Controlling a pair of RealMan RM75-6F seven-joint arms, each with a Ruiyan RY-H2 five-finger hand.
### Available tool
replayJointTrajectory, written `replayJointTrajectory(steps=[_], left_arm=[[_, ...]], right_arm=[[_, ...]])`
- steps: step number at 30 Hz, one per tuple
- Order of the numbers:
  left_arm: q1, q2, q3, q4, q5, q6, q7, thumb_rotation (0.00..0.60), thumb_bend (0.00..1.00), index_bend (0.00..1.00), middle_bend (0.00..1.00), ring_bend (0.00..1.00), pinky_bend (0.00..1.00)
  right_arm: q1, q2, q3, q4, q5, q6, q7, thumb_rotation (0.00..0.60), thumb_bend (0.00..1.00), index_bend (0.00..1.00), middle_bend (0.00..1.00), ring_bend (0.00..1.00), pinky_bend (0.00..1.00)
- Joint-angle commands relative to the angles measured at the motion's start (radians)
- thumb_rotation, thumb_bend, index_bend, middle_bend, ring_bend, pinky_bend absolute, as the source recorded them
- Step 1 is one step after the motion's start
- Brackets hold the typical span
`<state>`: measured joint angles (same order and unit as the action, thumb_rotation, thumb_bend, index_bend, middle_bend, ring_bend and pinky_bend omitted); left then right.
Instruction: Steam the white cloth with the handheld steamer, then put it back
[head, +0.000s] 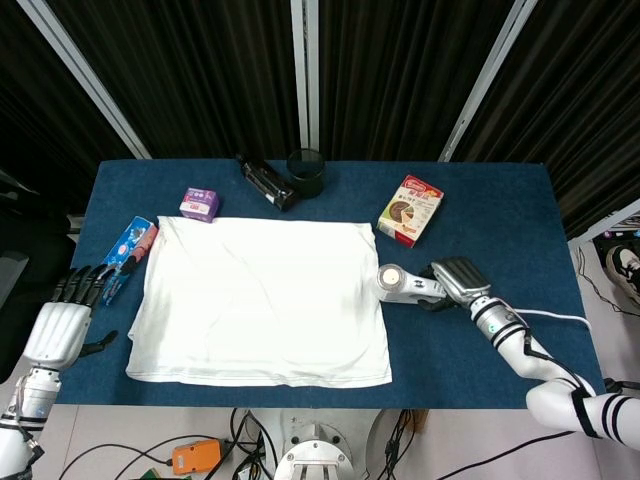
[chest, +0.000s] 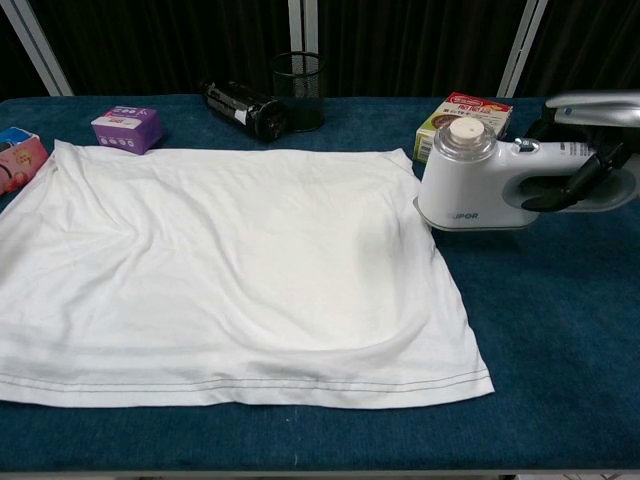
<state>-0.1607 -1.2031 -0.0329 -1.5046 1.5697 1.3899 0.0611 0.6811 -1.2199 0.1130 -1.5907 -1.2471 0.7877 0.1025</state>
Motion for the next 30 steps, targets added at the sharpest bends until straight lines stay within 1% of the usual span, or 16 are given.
replayJointTrajectory(steps=[1,6,9,11,12,14,16,18,19,22,24,26,30], left_arm=[[-0.067,-0.022,-0.003,-0.008,0.033,-0.074,0.015,0.6,0.18,0.05,0.04,0.0,0.0],[-0.162,-0.079,0.003,-0.012,0.049,-0.205,0.007,0.6,0.22,0.05,0.04,0.0,0.0],[-0.209,-0.119,0.0,0.004,0.032,-0.28,0.018,0.592,0.28,0.05,0.04,0.0,0.0],[-0.236,-0.144,-0.007,0.014,0.001,-0.329,0.027,0.523,0.34,0.05,0.04,0.0,0.0],[-0.245,-0.153,-0.011,0.017,-0.016,-0.348,0.032,0.466,0.37,0.05,0.04,0.0,0.0],[-0.264,-0.171,-0.019,0.02,-0.051,-0.385,0.033,0.319,0.44,0.05,0.03,0.0,0.0],[-0.28,-0.187,-0.022,0.028,-0.077,-0.415,0.035,0.235,0.48,0.05,0.03,0.0,0.0],[-0.292,-0.199,-0.02,0.036,-0.095,-0.439,0.043,0.171,0.5,0.05,0.03,0.0,0.0],[-0.298,-0.205,-0.017,0.038,-0.106,-0.451,0.049,0.122,0.51,0.05,0.02,0.0,0.0],[-0.307,-0.215,-0.011,0.043,-0.133,-0.476,0.061,0.053,0.54,0.05,0.02,0.0,0.0],[-0.31,-0.223,-0.009,0.051,-0.158,-0.488,0.078,0.031,0.55,0.05,0.02,0.0,0.0],[-0.31,-0.23,-0.005,0.057,-0.174,-0.49,0.094,0.018,0.56,0.05,0.02,0.0,0.0],[-0.313,-0.237,0.005,0.057,-0.197,-0.503,0.095,0.012,0.56,0.05,0.02,0.0,0.0]], right_arm=[[0.004,0.035,0.019,-0.02,-0.048,0.009,0.044,0.6,0.46,0.96,0.83,0.88,0.7],[0.031,0.082,0.044,-0.061,-0.075,-0.015,0.094,0.6,0.46,0.97,0.83,0.89,0.7],[0.053,0.098,0.061,-0.071,-0.074,-0.04,0.115,0.6,0.46,0.98,0.84,0.89,0.71],[0.069,0.102,0.07,-0.068,-0.06,-0.06,0.114,0.6,0.46,0.98,0.84,0.89,0.71],[0.077,0.103,0.073,-0.067,-0.051,-0.07,0.111,0.6,0.46,0.98,0.84,0.89,0.71],[0.092,0.101,0.079,-0.064,-0.031,-0.091,0.104,0.6,0.46,0.98,0.84,0.89,0.71],[0.105,0.097,0.083,-0.059,-0.01,-0.107,0.096,0.6,0.46,0.98,0.84,0.89,0.71],[0.115,0.091,0.084,-0.055,0.006,-0.123,0.094,0.6,0.46,0.98,0.84,0.89,0.71],[0.121,0.087,0.085,-0.051,0.017,-0.134,0.094,0.6,0.46,0.98,0.84,0.89,0.71],[0.136,0.064,0.079,-0.035,0.031,-0.155,0.086,0.6,0.46,0.98,0.84,0.89,0.71],[0.148,0.038,0.07,-0.021,0.033,-0.172,0.076,0.6,0.46,0.98,0.84,0.89,0.71],[0.161,0.007,0.062,-0.003,0.036,-0.188,0.068,0.6,0.47,0.98,0.84,0.89,0.71],[0.188,-0.056,0.054,0.034,0.048,-0.218,0.059,0.6,0.48,0.98,0.84,0.89,0.71]])
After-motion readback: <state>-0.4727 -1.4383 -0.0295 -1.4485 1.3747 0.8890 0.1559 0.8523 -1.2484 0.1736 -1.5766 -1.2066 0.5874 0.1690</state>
